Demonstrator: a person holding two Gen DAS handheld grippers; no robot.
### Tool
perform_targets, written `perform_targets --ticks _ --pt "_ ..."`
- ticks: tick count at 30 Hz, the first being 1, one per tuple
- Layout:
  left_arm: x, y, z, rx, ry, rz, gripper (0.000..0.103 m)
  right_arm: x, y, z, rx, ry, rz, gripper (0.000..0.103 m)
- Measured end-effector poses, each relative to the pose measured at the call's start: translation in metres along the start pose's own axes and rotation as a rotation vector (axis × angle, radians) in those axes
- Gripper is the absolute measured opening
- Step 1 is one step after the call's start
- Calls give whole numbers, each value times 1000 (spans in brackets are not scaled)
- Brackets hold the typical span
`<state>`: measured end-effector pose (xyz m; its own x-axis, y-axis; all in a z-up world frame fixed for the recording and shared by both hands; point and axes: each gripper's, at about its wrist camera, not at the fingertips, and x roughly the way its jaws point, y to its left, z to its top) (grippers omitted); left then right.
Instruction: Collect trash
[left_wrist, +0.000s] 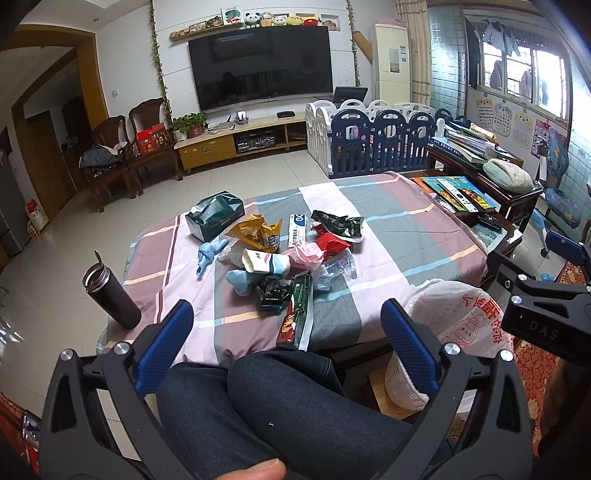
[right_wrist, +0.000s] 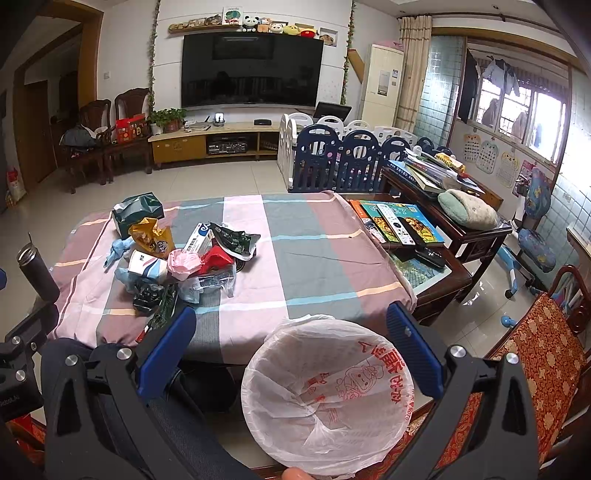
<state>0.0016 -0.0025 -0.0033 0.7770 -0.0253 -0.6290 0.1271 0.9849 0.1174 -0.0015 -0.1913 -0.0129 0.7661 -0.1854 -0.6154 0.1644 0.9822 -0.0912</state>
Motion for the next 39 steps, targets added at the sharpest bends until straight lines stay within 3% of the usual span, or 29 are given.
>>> perform_targets --ticks 39 --pt "1 3 -7 -3 6 1 100 2 2 -2 -1 1 -4 100"
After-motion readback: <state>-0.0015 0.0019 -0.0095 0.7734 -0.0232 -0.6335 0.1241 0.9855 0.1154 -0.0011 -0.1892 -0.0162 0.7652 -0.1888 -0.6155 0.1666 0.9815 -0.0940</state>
